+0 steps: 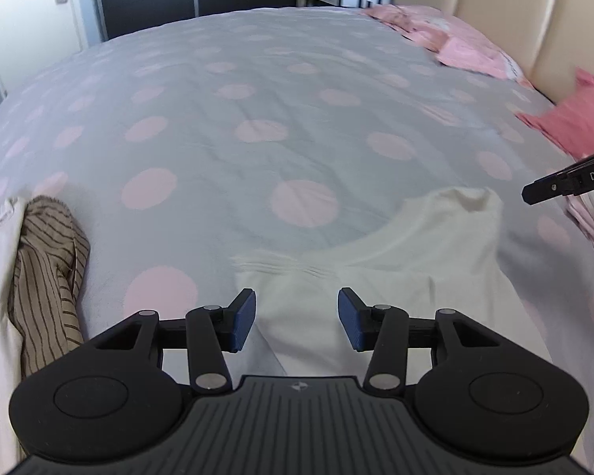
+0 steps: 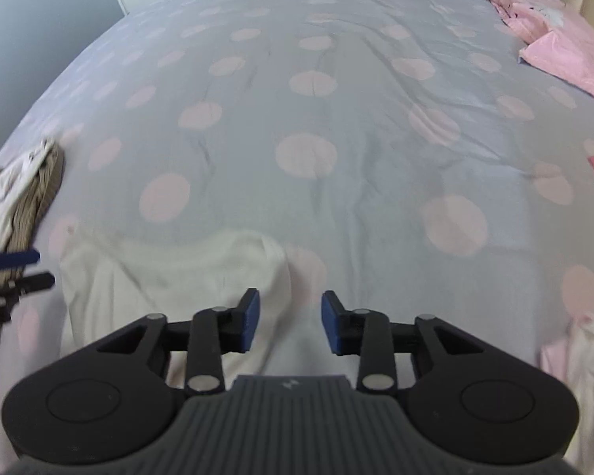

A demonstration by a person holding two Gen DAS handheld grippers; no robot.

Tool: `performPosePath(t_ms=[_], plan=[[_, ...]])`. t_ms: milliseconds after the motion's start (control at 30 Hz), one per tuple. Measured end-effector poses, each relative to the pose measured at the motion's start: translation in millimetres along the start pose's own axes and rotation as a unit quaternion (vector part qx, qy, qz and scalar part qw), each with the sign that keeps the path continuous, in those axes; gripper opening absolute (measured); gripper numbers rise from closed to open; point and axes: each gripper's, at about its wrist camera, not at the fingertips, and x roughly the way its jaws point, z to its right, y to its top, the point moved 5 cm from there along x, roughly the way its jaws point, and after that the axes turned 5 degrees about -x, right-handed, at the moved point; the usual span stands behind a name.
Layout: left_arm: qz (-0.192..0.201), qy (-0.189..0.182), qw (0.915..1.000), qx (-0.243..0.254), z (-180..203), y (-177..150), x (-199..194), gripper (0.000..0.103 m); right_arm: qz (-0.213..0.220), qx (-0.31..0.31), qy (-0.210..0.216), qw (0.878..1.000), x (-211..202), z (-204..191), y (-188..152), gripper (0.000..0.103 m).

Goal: Fold clothes

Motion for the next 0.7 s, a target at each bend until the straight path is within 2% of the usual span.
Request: performPosePath(t_ms=[167,233,267,467,500,600,700], plan=[[0.008,-0.011,0.9996,-0.023,-17,5,17,0.044,-0.045,-0.034,-0.015,0.998,48,-8,24,0.051],[0.011,-0.018,0.9995,-0.024,-21,5,21,0.044,-0.039,-0.039,-0.035,0.998,60,-12,29,0.039],[0.012,-0.02,0.9994,-0.025,-22,5,23,0.044,-0.036,-0.042,-0.045,0.997,66,-14,32,0.006],[0.012,-0.025,0.999,-0.035,-30,4,32,0.044,-0.02,-0.056,-0.103,0.993,101,-25,47,0.007],[0.013,-0.023,0.999,-0.035,-31,4,33,0.044,-0.017,-0.058,-0.113,0.992,106,-27,50,0.005],[0.013,-0.02,0.9989,-0.041,-34,4,35,0.044,-0.007,-0.062,-0.138,0.988,121,-31,57,0.01],[0.025,-0.038,0.9984,-0.034,-29,6,31,0.044,0.013,-0.032,-0.107,0.994,106,-20,60,0.011]])
